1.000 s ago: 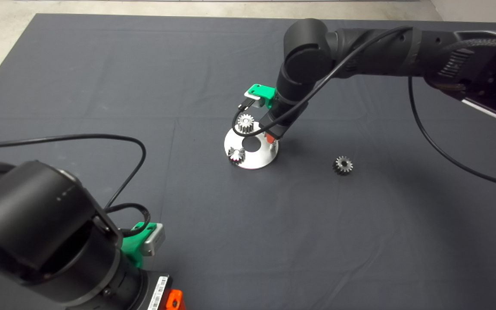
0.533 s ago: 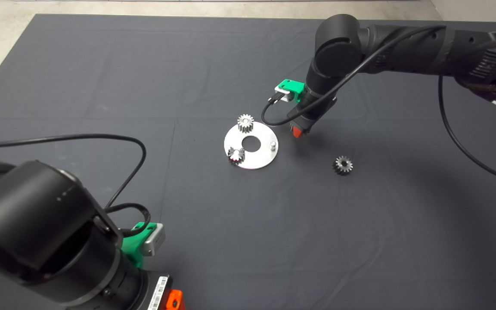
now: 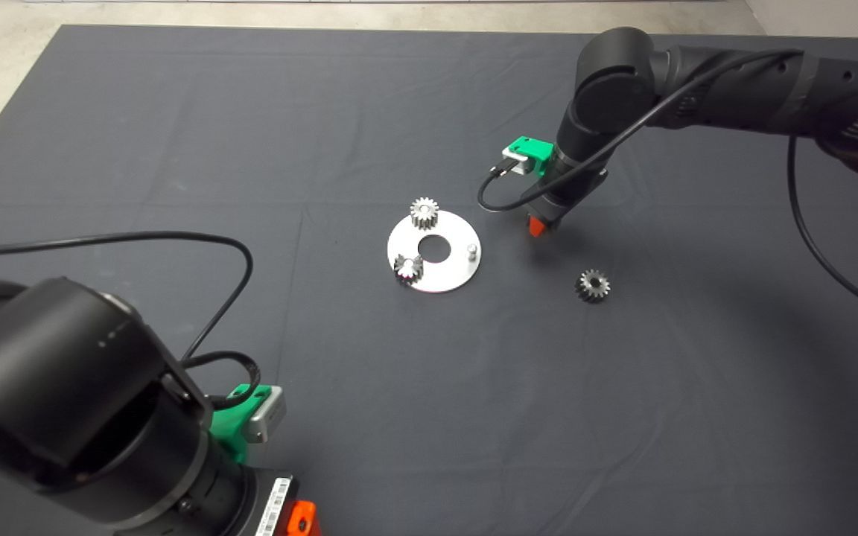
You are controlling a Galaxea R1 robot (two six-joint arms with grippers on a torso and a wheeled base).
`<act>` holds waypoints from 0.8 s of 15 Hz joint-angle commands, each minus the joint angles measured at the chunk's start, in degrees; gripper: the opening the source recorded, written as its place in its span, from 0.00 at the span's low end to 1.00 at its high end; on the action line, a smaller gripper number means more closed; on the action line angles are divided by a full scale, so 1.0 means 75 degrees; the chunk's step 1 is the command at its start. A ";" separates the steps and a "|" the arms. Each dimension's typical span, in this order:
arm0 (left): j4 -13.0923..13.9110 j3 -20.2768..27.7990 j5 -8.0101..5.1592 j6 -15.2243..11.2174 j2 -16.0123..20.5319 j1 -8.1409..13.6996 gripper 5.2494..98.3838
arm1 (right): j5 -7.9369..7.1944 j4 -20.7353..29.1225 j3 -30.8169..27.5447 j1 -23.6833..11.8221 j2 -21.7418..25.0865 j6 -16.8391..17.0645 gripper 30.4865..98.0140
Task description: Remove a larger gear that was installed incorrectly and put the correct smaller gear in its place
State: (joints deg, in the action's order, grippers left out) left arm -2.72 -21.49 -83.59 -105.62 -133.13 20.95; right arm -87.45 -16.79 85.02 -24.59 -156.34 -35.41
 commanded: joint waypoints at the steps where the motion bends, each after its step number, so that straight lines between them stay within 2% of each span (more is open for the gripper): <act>1: 0.0163 0.0102 0.0013 -0.0039 0.0001 0.0089 1.00 | -0.0376 0.0023 0.0812 -0.0130 -0.0006 -0.0049 0.25; 4: 0.0163 0.0102 0.0013 -0.0039 0.0002 0.0089 1.00 | -0.0376 0.0023 0.0826 -0.0132 0.0025 -0.0225 0.25; 12: 0.0163 0.0102 0.0048 -0.0050 0.0002 0.0085 1.00 | -0.0364 0.0035 0.0826 -0.0144 0.0097 -0.0260 0.25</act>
State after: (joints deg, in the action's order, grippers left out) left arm -2.61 -21.49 -83.46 -105.64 -133.16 20.94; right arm -87.26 -16.75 91.56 -23.15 -156.00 -36.93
